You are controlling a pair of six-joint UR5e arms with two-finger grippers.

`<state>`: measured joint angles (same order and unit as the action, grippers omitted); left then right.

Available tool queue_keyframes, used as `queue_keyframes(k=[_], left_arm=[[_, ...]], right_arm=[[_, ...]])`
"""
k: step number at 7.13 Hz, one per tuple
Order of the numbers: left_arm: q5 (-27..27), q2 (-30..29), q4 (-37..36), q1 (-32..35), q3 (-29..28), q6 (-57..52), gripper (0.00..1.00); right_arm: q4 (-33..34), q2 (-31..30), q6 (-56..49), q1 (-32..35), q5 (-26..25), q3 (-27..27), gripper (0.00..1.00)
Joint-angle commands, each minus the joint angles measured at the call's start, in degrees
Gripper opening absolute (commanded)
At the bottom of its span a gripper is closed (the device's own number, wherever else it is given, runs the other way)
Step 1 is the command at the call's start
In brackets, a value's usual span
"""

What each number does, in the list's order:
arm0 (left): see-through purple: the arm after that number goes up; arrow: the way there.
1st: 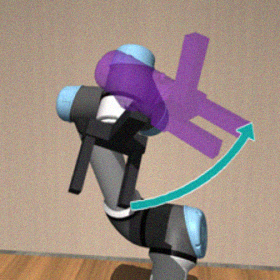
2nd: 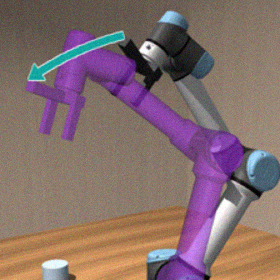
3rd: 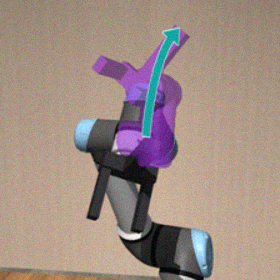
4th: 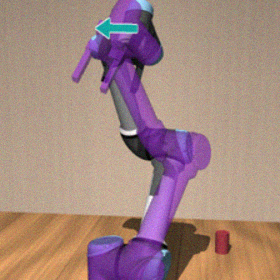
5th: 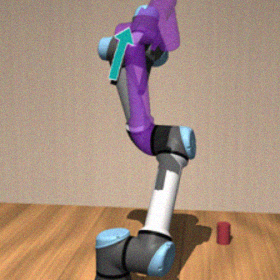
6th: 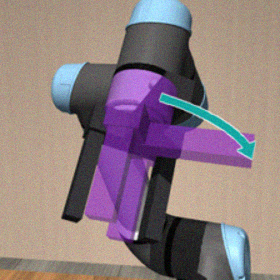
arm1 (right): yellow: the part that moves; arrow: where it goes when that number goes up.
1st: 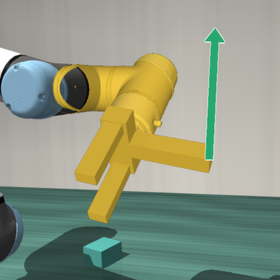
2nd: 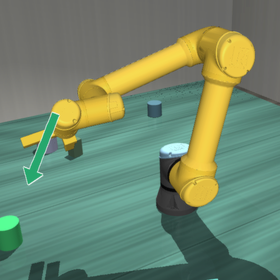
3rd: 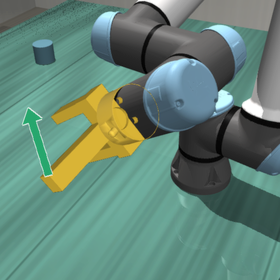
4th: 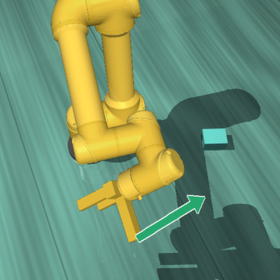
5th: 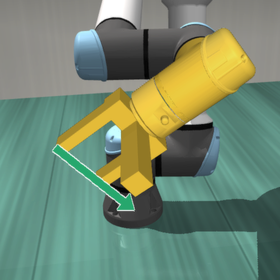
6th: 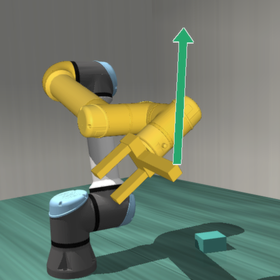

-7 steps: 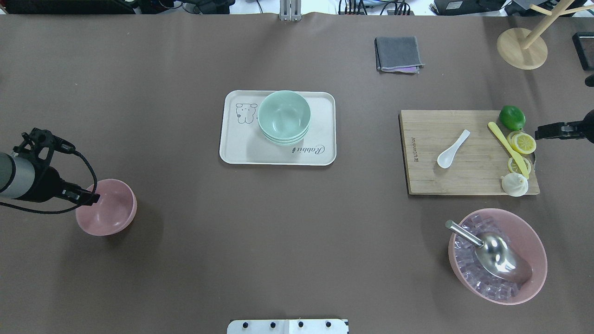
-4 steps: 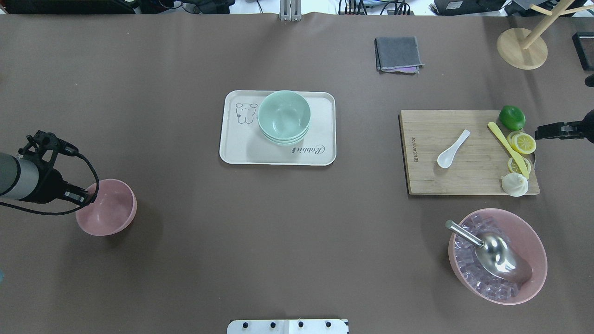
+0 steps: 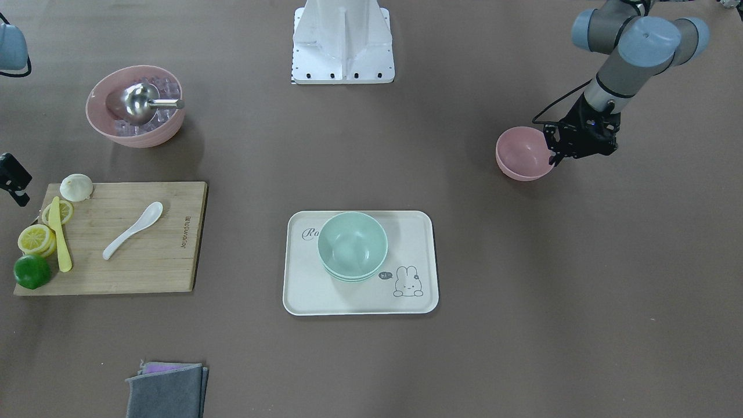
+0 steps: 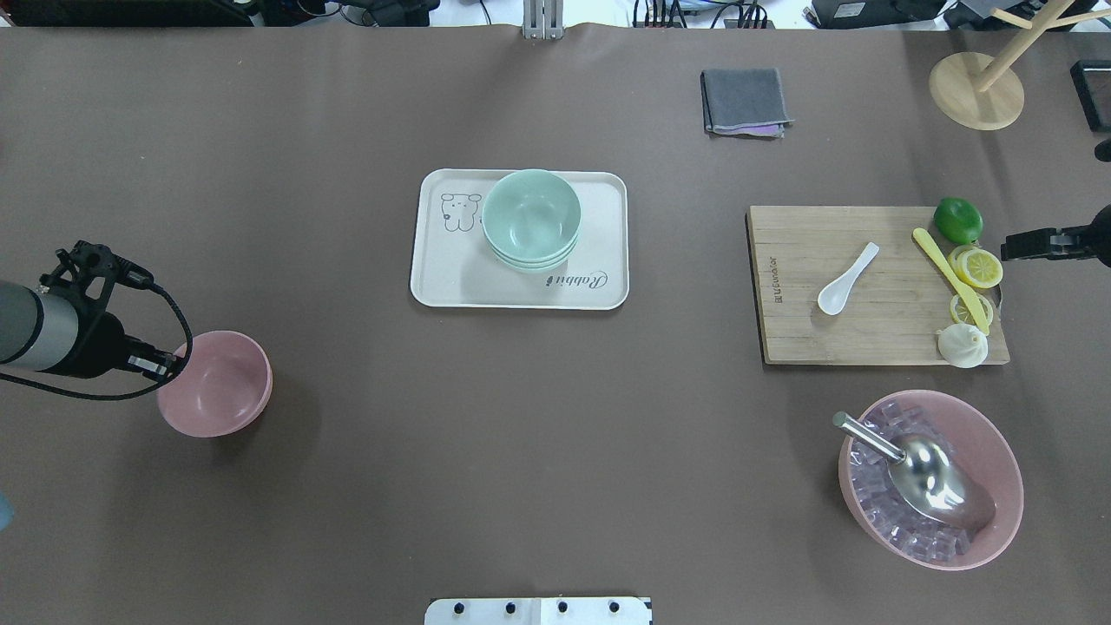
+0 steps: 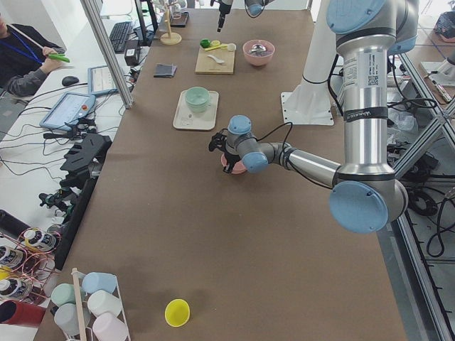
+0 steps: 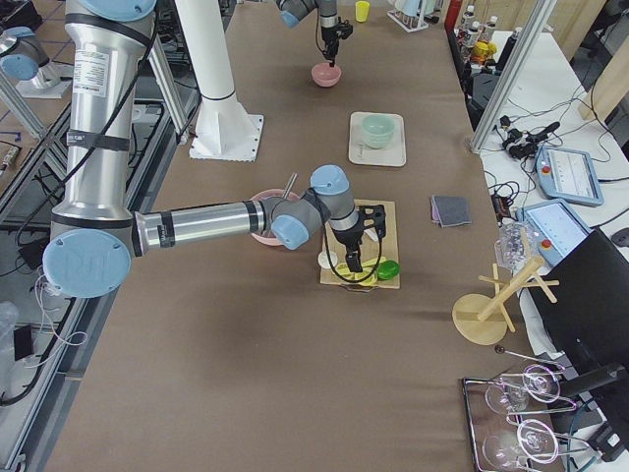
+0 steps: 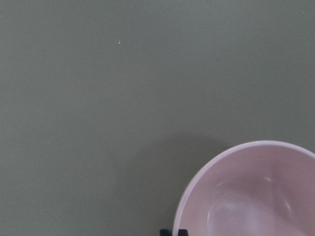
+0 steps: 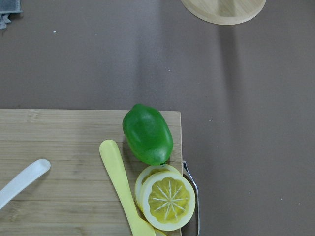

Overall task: Stack pink bowl on green and place spoon
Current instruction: 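Grasp the pink bowl rim with the left gripper and lift it toward the tray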

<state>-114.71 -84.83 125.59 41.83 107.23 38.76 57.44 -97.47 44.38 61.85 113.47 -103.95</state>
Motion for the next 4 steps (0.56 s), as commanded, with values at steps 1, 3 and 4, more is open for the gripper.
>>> queue_keyframes(k=[1, 3, 4], left_arm=[[-2.34, -2.26, -0.52, 1.23, 0.09, 0.00, 0.00], [-3.33, -13.10, -10.63, 3.17, -0.18, 0.70, 0.00], [-3.15, -22.05, -20.72, 3.44, -0.27, 0.88, 0.00]], right_arm=[[-0.05, 0.00, 0.00, 0.02, 0.00, 0.06, 1.00], [-0.14, -0.09, 0.00, 0.02, 0.00, 0.06, 1.00], [-0.14, -0.09, 0.00, 0.02, 0.00, 0.15, 1.00]])
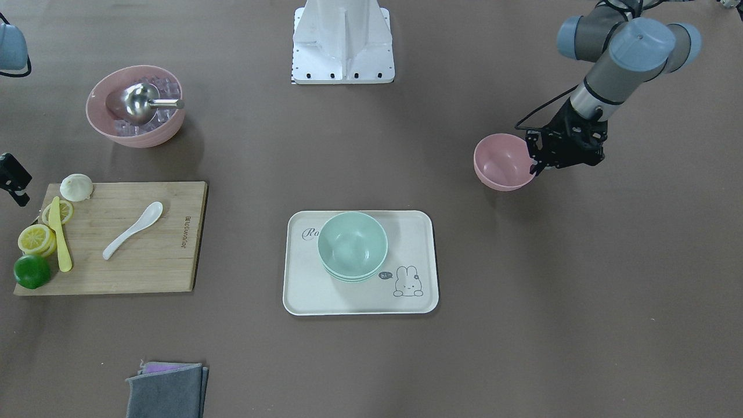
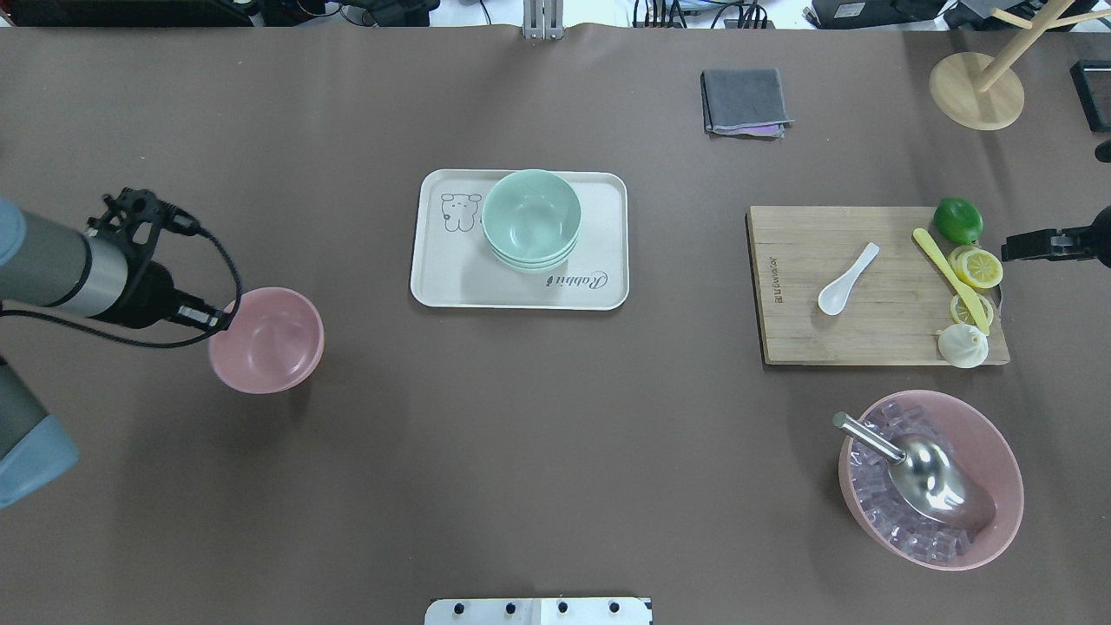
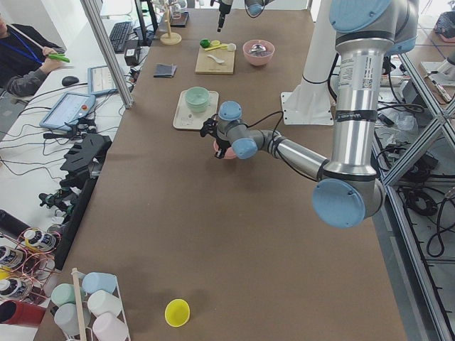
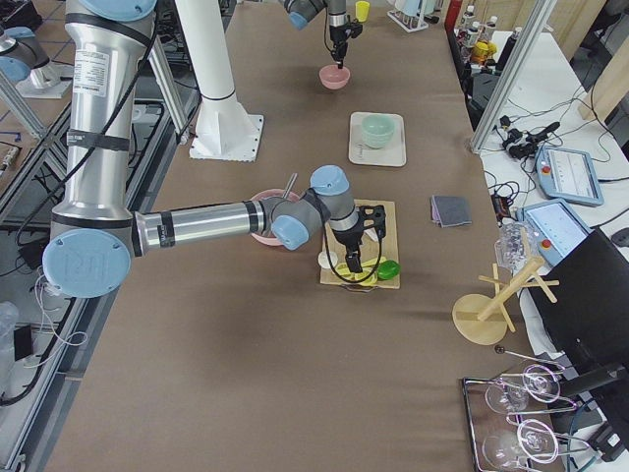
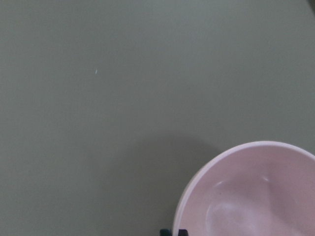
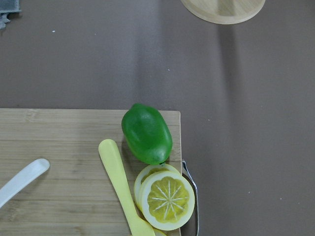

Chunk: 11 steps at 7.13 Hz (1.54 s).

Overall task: Stack pink bowl on green and place spoon
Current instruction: 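Grasp the pink bowl rim with the left gripper and lift it toward the tray, then lower the pink bowl into the green bowl and open the left gripper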

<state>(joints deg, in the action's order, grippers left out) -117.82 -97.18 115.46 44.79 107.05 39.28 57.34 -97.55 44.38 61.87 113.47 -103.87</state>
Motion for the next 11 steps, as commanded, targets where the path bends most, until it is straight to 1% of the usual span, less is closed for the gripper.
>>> queue_keyframes(k=[1, 2, 4, 5, 7, 8, 11], left_arm=[[0.13, -18.14, -17.83, 0.21, -1.74, 2.10, 0.00], [-0.13, -24.57, -19.21, -0.06, -5.41, 6.73, 0.00], [0.04, -36.27, -18.52, -0.41, -16.64, 10.02, 0.00], [0.22, -40.94, -17.65, -0.50, -22.00, 10.90, 0.00], [0.40, -45.71, -10.73, -0.59, -31.94, 12.83, 0.00], [0.40, -45.82, -9.56, -0.67, -33.12, 12.76, 0.00], [1.28, -44.95, -9.55, -1.20, -32.96, 12.41, 0.00]], right_arm=[[-0.12, 0.07, 0.00, 0.00, 0.00, 0.07, 1.00], [-0.12, 0.16, 0.00, -0.08, 0.00, 0.15, 1.00], [-0.21, 0.25, 0.00, -0.08, 0.00, 0.24, 1.00], [-0.21, 0.25, 0.00, -0.08, 0.00, 0.24, 1.00], [-0.21, 0.25, 0.00, -0.08, 0.00, 0.24, 1.00], [-0.21, 0.25, 0.00, -0.08, 0.00, 0.24, 1.00], [-0.30, 0.34, 0.00, -0.08, 0.00, 0.24, 1.00]])
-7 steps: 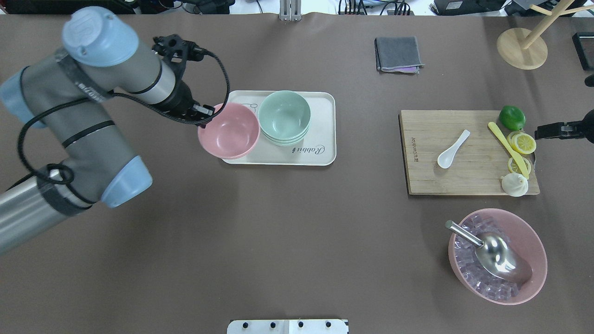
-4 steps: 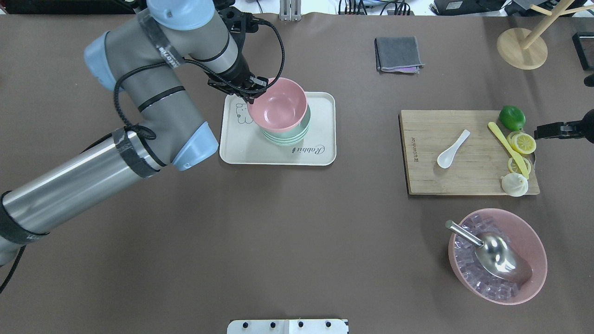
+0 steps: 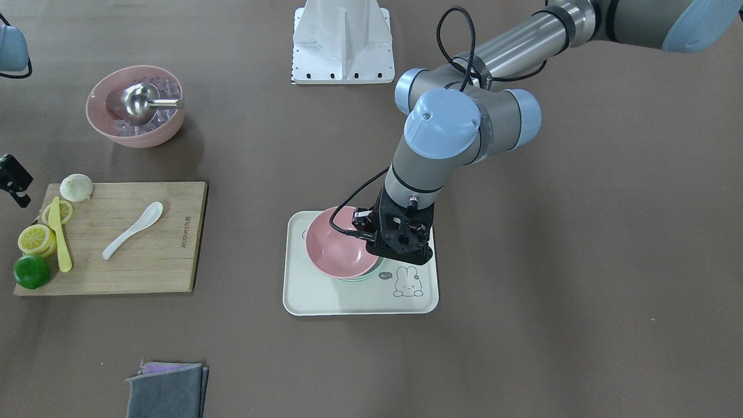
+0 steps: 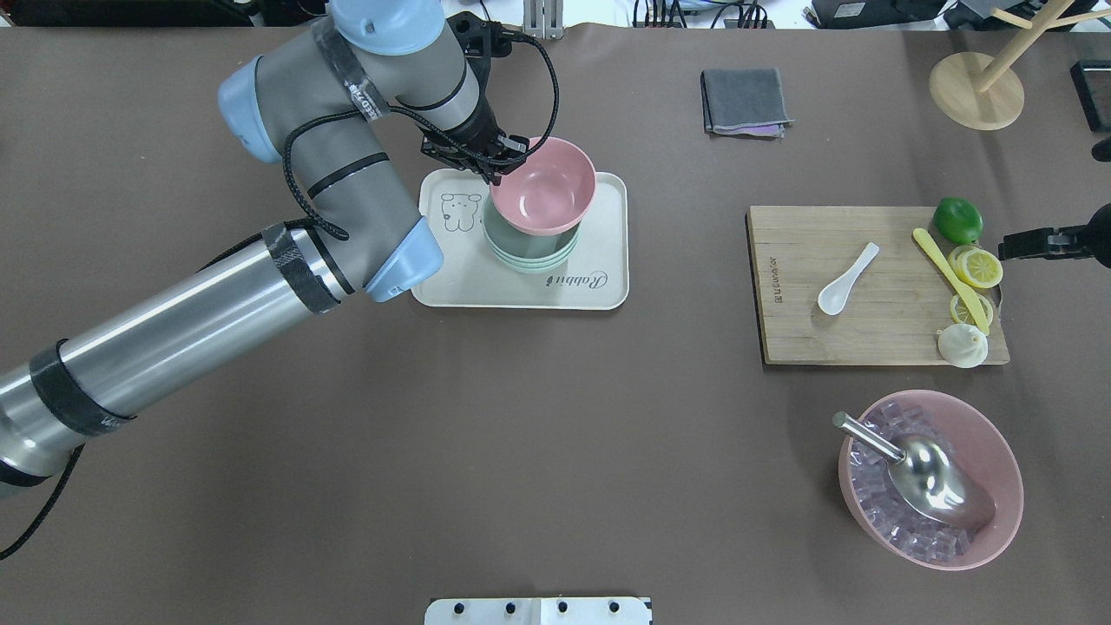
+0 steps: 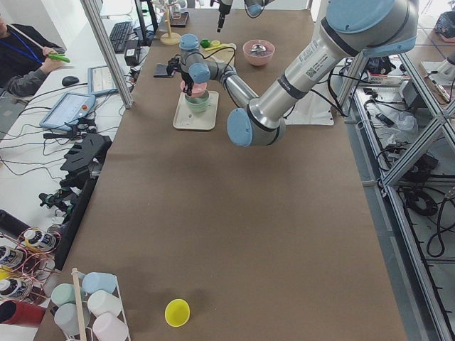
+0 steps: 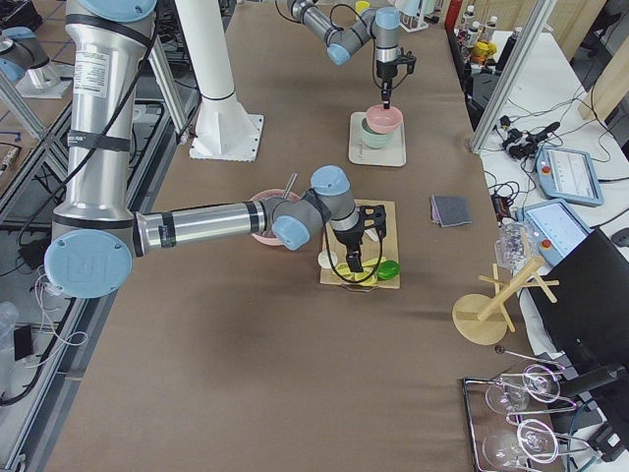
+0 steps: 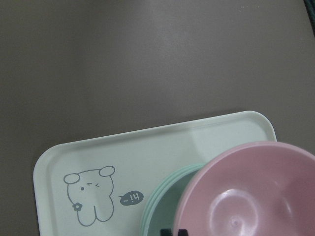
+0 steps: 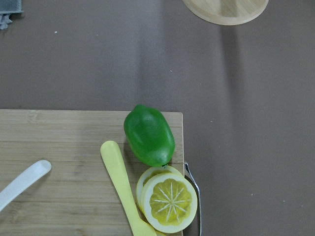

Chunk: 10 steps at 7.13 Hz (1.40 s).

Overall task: Stack pink bowl on green and place spoon
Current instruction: 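Lower the pink bowl into the green bowl and open the left gripper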

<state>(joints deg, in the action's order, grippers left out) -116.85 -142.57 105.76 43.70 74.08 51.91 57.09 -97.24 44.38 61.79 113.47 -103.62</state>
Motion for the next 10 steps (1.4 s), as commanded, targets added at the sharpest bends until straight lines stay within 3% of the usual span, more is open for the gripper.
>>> queue_keyframes(k=[1, 10], left_arm=[[0.22, 0.98, 0.15, -0.11, 0.01, -0.49, 0.00], [1.09, 2.04, 1.29, -1.87, 0.19, 0.12, 0.00]], right_arm=[[0.04, 0.03, 0.00, 0.00, 0.00, 0.00, 1.00], [-0.05, -0.06, 0.00, 0.00, 0.00, -0.18, 1.00]])
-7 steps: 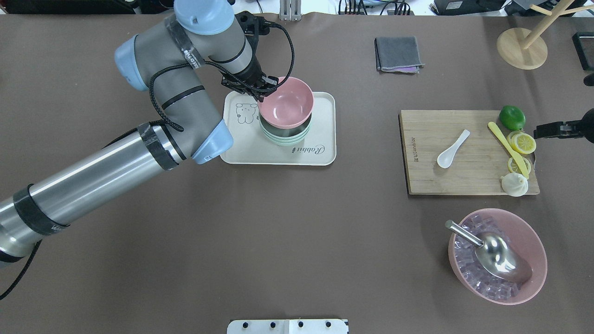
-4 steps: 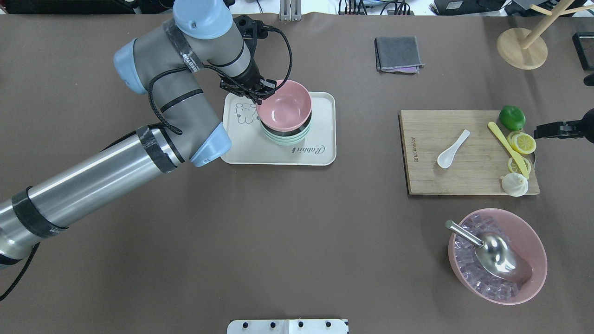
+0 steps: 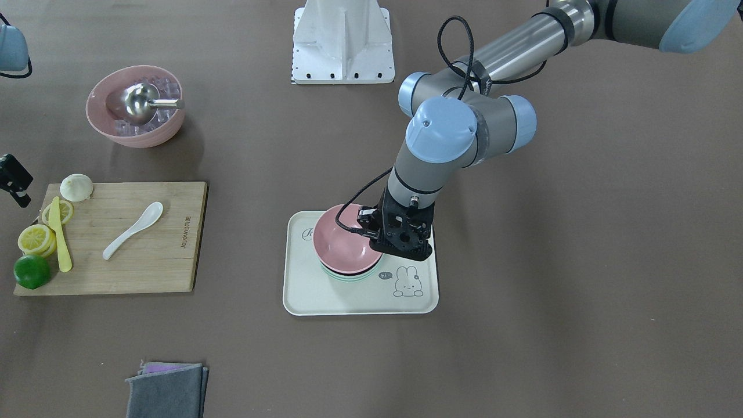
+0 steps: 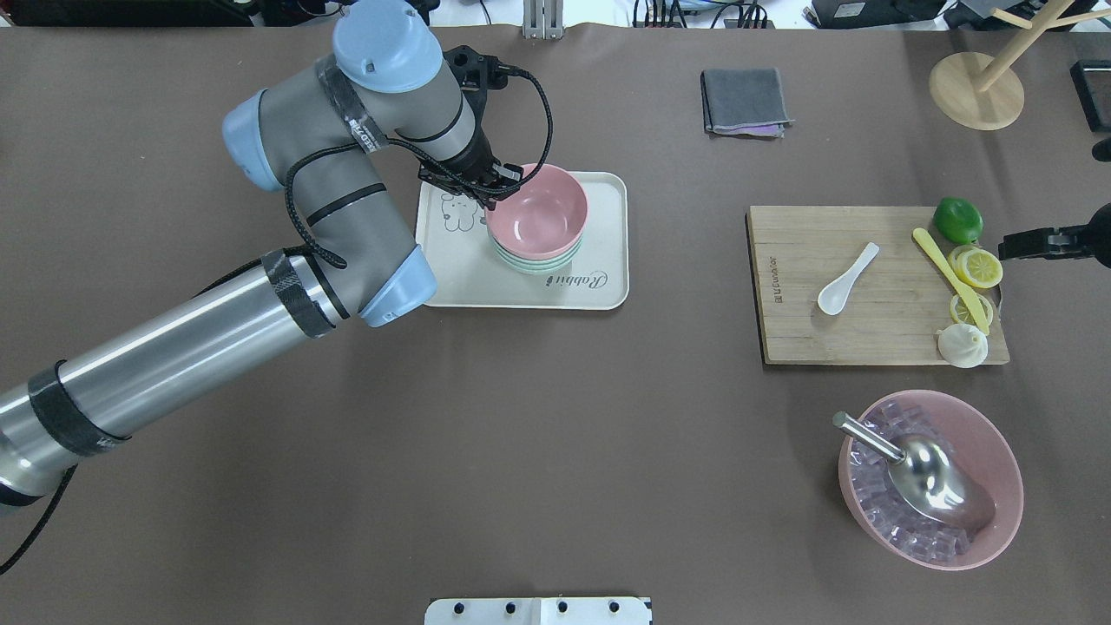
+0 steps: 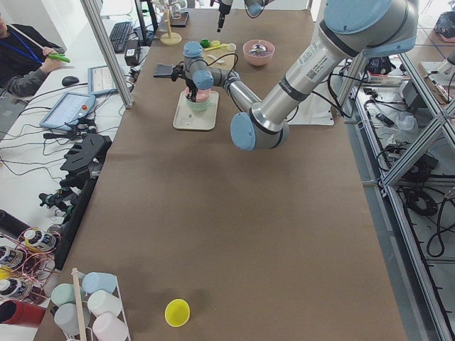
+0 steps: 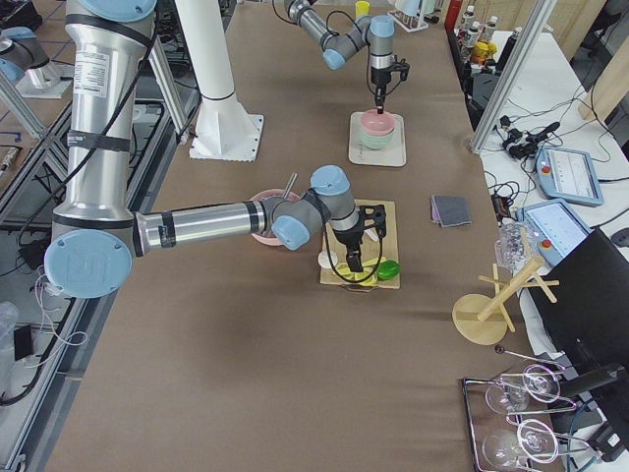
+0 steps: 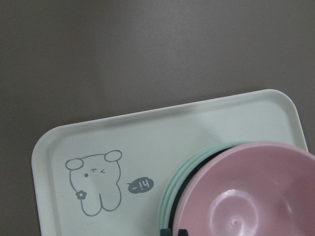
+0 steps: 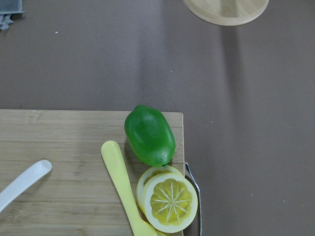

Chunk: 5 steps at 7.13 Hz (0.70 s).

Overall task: Stack pink bowl on green and place spoon
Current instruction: 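Lower the pink bowl into the green bowl and open the left gripper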

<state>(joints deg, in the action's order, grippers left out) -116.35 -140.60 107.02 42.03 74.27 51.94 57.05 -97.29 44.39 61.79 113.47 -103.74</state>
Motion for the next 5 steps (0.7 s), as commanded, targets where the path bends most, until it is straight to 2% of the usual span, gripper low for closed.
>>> queue_keyframes(k=[1, 4, 5], left_arm=[[1.64, 0.24, 0.20, -0.45, 0.00, 0.09, 0.00], [1.82, 0.33, 0.64, -0.72, -0.09, 0.09, 0.00], [1.82, 0.50, 1.86, -0.81, -0.17, -0.43, 0.74]], right_arm=[[-0.01, 0.00, 0.00, 0.00, 0.00, -0.06, 1.00], [0.08, 0.00, 0.00, 0.00, 0.00, 0.03, 1.00], [-0.01, 0.00, 0.00, 0.00, 0.00, -0.06, 1.00]])
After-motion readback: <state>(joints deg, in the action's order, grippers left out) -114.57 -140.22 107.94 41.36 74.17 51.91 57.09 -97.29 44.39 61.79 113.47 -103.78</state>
